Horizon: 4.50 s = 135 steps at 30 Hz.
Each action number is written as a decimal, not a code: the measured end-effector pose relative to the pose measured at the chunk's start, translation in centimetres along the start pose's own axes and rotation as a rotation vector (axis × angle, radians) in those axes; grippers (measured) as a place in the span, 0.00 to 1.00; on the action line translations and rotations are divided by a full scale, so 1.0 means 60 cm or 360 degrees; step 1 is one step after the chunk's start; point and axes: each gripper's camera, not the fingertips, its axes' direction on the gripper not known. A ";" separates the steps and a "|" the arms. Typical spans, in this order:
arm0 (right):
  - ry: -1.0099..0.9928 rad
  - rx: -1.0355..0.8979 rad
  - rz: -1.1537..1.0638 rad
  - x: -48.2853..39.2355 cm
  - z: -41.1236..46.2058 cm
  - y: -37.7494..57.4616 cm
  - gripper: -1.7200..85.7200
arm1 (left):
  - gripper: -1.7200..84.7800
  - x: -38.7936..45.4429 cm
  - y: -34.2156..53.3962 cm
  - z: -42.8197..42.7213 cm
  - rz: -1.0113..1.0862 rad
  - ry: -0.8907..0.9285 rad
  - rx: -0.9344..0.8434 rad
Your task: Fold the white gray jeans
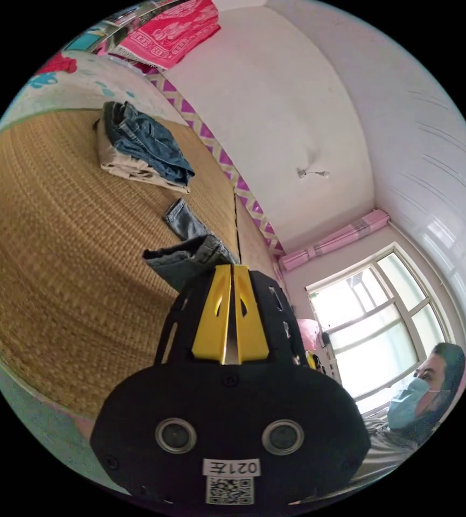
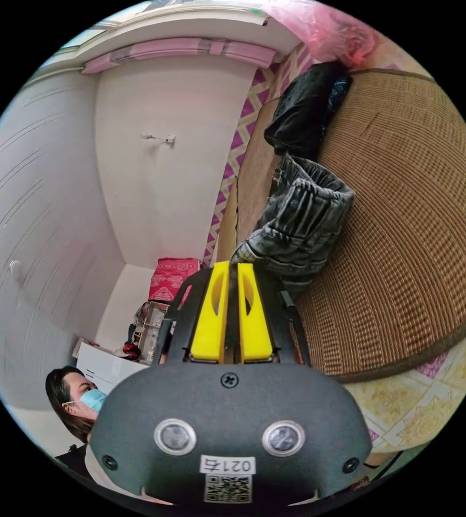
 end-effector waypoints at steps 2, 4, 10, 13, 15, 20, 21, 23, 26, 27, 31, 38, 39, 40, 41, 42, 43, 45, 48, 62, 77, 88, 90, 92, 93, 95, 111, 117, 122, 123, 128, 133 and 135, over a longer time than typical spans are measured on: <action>0.0014 -0.0018 -0.0019 -0.013 0.032 -0.040 0.03 | 0.01 0.026 -0.066 0.058 0.0038 -0.0099 -0.0040; 0.0027 -0.0031 -0.0012 -0.018 0.069 -0.083 0.03 | 0.01 0.038 -0.117 0.110 0.0041 -0.0154 -0.0071; 0.0225 -0.0116 -0.0002 -0.004 0.246 -0.247 0.04 | 0.01 0.032 -0.275 0.345 0.0021 -0.0422 -0.0188; 0.0344 -0.0074 0.0039 0.039 0.323 -0.296 0.04 | 0.01 -0.041 -0.298 0.450 -0.0145 -0.0426 -0.0237; 0.0272 -0.0033 0.0017 0.062 0.353 -0.299 0.06 | 0.01 -0.079 -0.288 0.473 -0.0222 -0.0384 -0.0217; -0.0103 -0.0007 -0.0121 0.040 0.336 -0.273 0.07 | 0.02 -0.086 -0.272 0.413 0.0063 -0.0280 -0.0115; -0.0158 -0.0035 -0.0165 0.026 0.327 -0.262 0.06 | 0.02 -0.083 -0.268 0.407 0.0107 -0.0285 -0.0152; -0.0157 -0.0163 -0.0282 -0.003 0.327 -0.239 0.05 | 0.02 -0.070 -0.236 0.391 0.0277 -0.0347 -0.0321; 0.0013 -0.0435 -0.0508 -0.053 0.356 -0.183 0.02 | 0.04 -0.058 -0.177 0.381 0.0415 -0.0418 -0.0489; 0.0118 -0.0527 -0.0603 -0.071 0.374 -0.158 0.02 | 0.04 -0.057 -0.165 0.377 0.0424 -0.0432 -0.0491; 0.0643 -0.0664 -0.0933 -0.118 0.434 -0.085 0.02 | 0.08 -0.062 -0.094 0.361 0.0375 -0.0295 -0.0500; 0.1387 -0.0693 -0.1141 -0.077 0.567 -0.059 0.01 | 0.09 0.025 -0.033 0.420 0.0704 -0.0346 -0.0580; 0.1359 -0.0665 -0.1097 -0.073 0.573 -0.071 0.01 | 0.09 0.035 -0.031 0.427 0.0741 -0.0353 -0.0579; 0.1342 -0.0660 -0.1069 -0.072 0.576 -0.076 0.01 | 0.09 0.057 -0.029 0.443 0.0831 -0.0354 -0.0573; 0.1311 -0.0649 -0.1015 -0.069 0.578 -0.085 0.01 | 0.08 0.078 -0.025 0.460 0.0922 -0.0351 -0.0572; 0.1280 -0.0651 -0.0947 -0.066 0.577 -0.090 0.01 | 0.08 0.087 -0.023 0.468 0.0973 -0.0338 -0.0574; 0.1261 -0.0653 -0.0913 -0.065 0.575 -0.093 0.01 | 0.07 0.104 -0.018 0.487 0.1089 -0.0315 -0.0594; 0.1203 -0.0673 -0.0901 -0.070 0.561 -0.087 0.01 | 0.02 0.105 -0.011 0.523 0.1202 -0.0502 -0.0699; 0.1260 -0.0590 -0.1003 -0.086 0.532 -0.054 0.01 | 0.01 0.045 -0.058 0.530 0.0872 -0.0661 -0.0775; 0.0765 -0.0404 -0.0939 -0.075 0.298 0.112 0.01 | 0.19 -0.185 -0.120 0.236 -0.0320 -0.0197 -0.0216; 0.0500 -0.0228 -0.0672 0.009 0.147 0.167 0.01 | 0.03 -0.215 -0.124 0.262 -0.0691 -0.0004 0.0033; 0.0437 -0.0059 -0.0529 0.062 0.019 0.201 0.01 | 0.01 0.066 -0.133 0.247 0.0169 -0.0040 0.0139; 0.0421 -0.0050 -0.0520 0.072 0.002 0.208 0.01 | 0.01 0.181 -0.108 0.284 0.0483 -0.0089 0.0084; 0.0409 -0.0060 -0.0516 0.079 -0.007 0.213 0.01 | 0.01 0.323 -0.044 0.362 0.0876 -0.0161 -0.0049; 0.0402 -0.0065 -0.0513 0.082 -0.014 0.217 0.01 | 0.01 0.352 -0.025 0.385 0.0953 -0.0177 -0.0090; 0.0396 -0.0064 -0.0512 0.086 -0.027 0.223 0.01 | 0.01 0.431 0.051 0.484 0.1150 -0.0190 -0.0258; 0.0317 -0.0083 -0.0438 0.111 -0.105 0.275 0.01 | 0.12 0.244 0.148 0.827 0.0806 0.0087 -0.1288; 0.0264 -0.0112 -0.0537 0.063 -0.061 0.246 0.02 | 0.14 0.137 0.088 0.792 0.0415 0.0819 -0.1164; 0.0418 -0.0080 -0.0631 0.012 0.004 0.186 0.07 | 0.13 0.114 0.047 0.680 0.0555 0.0891 -0.1113; 0.0525 -0.0016 -0.0600 0.006 0.020 0.161 0.11 | 0.12 0.114 0.043 0.660 0.0590 0.0882 -0.1107; 0.0322 0.0249 -0.0052 0.067 0.050 0.039 0.20 | 0.12 0.087 0.013 0.468 0.0701 0.0893 -0.1002; 0.0179 0.0488 0.0243 0.114 0.086 -0.018 0.16 | 0.11 -0.017 -0.005 0.307 0.0654 0.0784 -0.0817; 0.0201 0.0520 0.0272 0.106 0.118 -0.037 0.14 | 0.11 -0.075 -0.012 0.259 0.0626 0.0658 -0.0720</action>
